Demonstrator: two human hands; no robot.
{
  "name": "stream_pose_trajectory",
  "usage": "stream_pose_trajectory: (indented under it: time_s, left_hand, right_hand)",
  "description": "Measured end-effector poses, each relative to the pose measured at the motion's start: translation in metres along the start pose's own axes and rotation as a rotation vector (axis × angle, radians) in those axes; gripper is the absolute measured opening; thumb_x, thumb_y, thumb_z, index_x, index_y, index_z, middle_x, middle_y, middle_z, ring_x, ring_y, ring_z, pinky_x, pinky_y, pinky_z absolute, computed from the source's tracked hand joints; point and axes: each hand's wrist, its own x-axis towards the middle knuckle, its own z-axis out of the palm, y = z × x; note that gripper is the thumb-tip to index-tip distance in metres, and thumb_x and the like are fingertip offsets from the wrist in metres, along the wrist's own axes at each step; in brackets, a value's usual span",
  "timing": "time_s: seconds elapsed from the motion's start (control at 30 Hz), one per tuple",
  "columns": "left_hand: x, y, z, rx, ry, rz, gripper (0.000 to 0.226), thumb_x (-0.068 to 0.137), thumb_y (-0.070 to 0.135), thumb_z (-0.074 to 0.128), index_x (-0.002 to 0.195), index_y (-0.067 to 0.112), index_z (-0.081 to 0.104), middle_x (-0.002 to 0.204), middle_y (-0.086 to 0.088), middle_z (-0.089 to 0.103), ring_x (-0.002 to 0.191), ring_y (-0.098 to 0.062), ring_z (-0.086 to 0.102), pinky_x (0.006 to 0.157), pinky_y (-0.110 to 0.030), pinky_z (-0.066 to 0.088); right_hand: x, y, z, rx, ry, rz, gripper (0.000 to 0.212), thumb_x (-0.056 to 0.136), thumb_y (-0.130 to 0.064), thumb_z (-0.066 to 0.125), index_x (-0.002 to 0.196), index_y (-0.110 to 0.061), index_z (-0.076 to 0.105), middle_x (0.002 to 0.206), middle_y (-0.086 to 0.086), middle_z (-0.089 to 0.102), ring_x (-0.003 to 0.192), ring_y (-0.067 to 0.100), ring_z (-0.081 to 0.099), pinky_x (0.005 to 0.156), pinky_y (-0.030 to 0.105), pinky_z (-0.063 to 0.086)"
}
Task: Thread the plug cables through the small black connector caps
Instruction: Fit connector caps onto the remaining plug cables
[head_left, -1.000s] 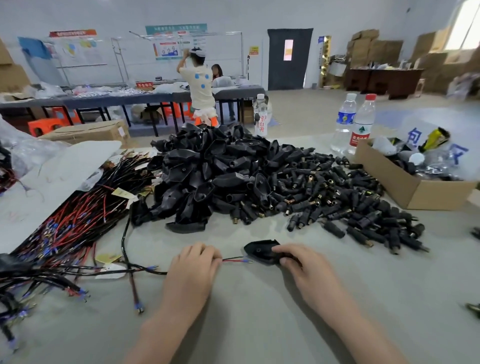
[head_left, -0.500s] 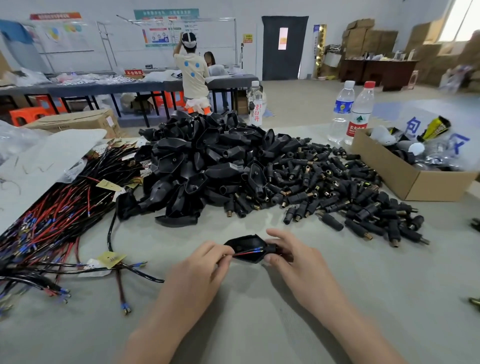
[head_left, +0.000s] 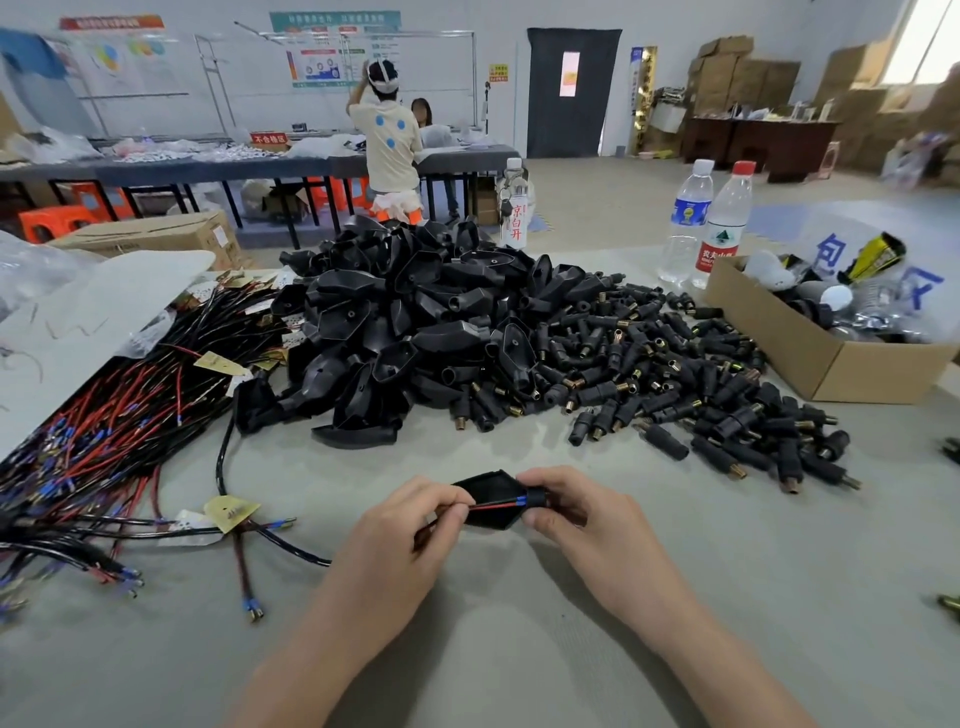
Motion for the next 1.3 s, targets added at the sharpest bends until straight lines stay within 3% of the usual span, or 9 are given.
stream_pose_trajectory:
  time_s: [0.2, 0.3, 0.43, 0.73, 0.83, 0.93, 1.1, 1.2, 1.3]
  left_hand:
    - [0.0, 0.005, 0.009, -0.017, 0.06, -0.019, 0.023, 0.092, 0.015, 0.07, 0.098, 0.037, 0.068, 0.091, 0.019, 0.059, 0.08, -0.001, 0.057, 0.07, -0.013, 0.041]
    - [-0.001, 0.009, 0.01, 0.09, 0.103, 0.064, 0.021, 0.093, 0.037, 0.062, 0.113, 0.042, 0.057, 0.1, 0.024, 0.06, 0.095, 0.0, 0.053, 0.084, -0.021, 0.042]
    - [-0.003, 0.007, 0.01, 0.288, -0.098, 0.164, 0.052, 0.092, 0.056, 0.052, 0.137, 0.029, 0.051, 0.125, 0.012, 0.059, 0.11, -0.011, 0.055, 0.094, -0.034, 0.047]
    - [-0.004, -0.008, -0.013, 0.444, 0.021, 0.098, 0.019, 0.094, 0.035, 0.058, 0.107, 0.024, 0.069, 0.098, 0.01, 0.065, 0.088, -0.015, 0.061, 0.08, -0.031, 0.048]
    - [-0.002, -0.01, -0.012, 0.505, 0.059, 0.146, 0.018, 0.094, 0.031, 0.059, 0.103, 0.02, 0.07, 0.095, 0.009, 0.066, 0.089, -0.017, 0.062, 0.091, -0.03, 0.044]
    - [0.001, -0.009, -0.011, 0.569, 0.065, 0.188, 0.018, 0.092, 0.027, 0.063, 0.104, 0.016, 0.072, 0.101, 0.004, 0.069, 0.103, -0.02, 0.063, 0.105, -0.043, 0.044]
    - [0.0, -0.012, -0.014, 0.478, 0.005, 0.132, 0.033, 0.096, 0.032, 0.057, 0.122, 0.014, 0.067, 0.127, 0.003, 0.063, 0.119, -0.018, 0.058, 0.101, -0.034, 0.047]
    - [0.0, -0.012, -0.018, 0.407, 0.001, 0.103, 0.045, 0.098, 0.042, 0.041, 0.127, 0.016, 0.064, 0.129, 0.007, 0.061, 0.126, -0.013, 0.052, 0.111, -0.034, 0.036]
    - [-0.002, -0.02, -0.024, 0.389, -0.001, -0.028, 0.041, 0.102, 0.041, 0.04, 0.131, 0.021, 0.061, 0.135, 0.008, 0.056, 0.13, -0.012, 0.045, 0.114, -0.032, 0.031]
  right_hand:
    - [-0.001, -0.006, 0.008, 0.133, -0.1, -0.025, 0.041, 0.094, -0.015, 0.066, 0.106, -0.055, 0.067, 0.109, -0.024, 0.072, 0.106, -0.003, 0.065, 0.089, 0.009, 0.045]
    - [0.001, -0.004, 0.006, 0.152, -0.099, -0.004, 0.054, 0.097, -0.008, 0.062, 0.101, -0.061, 0.068, 0.108, -0.023, 0.073, 0.104, -0.001, 0.067, 0.089, 0.012, 0.048]
    - [-0.004, -0.001, 0.008, 0.131, -0.191, 0.005, 0.049, 0.1, -0.005, 0.054, 0.12, -0.048, 0.065, 0.111, -0.015, 0.075, 0.105, 0.003, 0.069, 0.092, 0.017, 0.052]
    - [0.003, 0.018, -0.044, -0.047, 0.327, 0.061, 0.042, 0.103, -0.004, 0.047, 0.104, -0.043, 0.063, 0.084, -0.015, 0.072, 0.075, 0.008, 0.061, 0.069, 0.025, 0.05]
    - [0.003, 0.024, -0.049, -0.093, 0.334, 0.126, 0.038, 0.102, -0.008, 0.049, 0.095, -0.042, 0.065, 0.082, -0.021, 0.07, 0.075, 0.005, 0.059, 0.07, 0.029, 0.049]
    - [0.002, 0.027, -0.047, -0.148, 0.3, 0.148, 0.037, 0.103, -0.009, 0.05, 0.088, -0.04, 0.064, 0.078, -0.016, 0.068, 0.077, 0.001, 0.058, 0.067, 0.016, 0.044]
    - [0.004, 0.035, -0.05, -0.246, 0.34, 0.202, 0.04, 0.103, -0.004, 0.043, 0.085, -0.035, 0.061, 0.085, -0.009, 0.067, 0.078, -0.004, 0.056, 0.062, 0.008, 0.04]
    - [0.004, 0.041, -0.054, -0.315, 0.352, 0.256, 0.041, 0.102, -0.002, 0.039, 0.087, -0.035, 0.06, 0.09, -0.007, 0.066, 0.083, 0.0, 0.056, 0.064, 0.015, 0.038]
    - [0.003, 0.047, -0.06, -0.425, 0.379, 0.297, 0.04, 0.099, 0.0, 0.037, 0.096, -0.03, 0.063, 0.096, -0.003, 0.067, 0.096, 0.022, 0.054, 0.075, 0.038, 0.045]
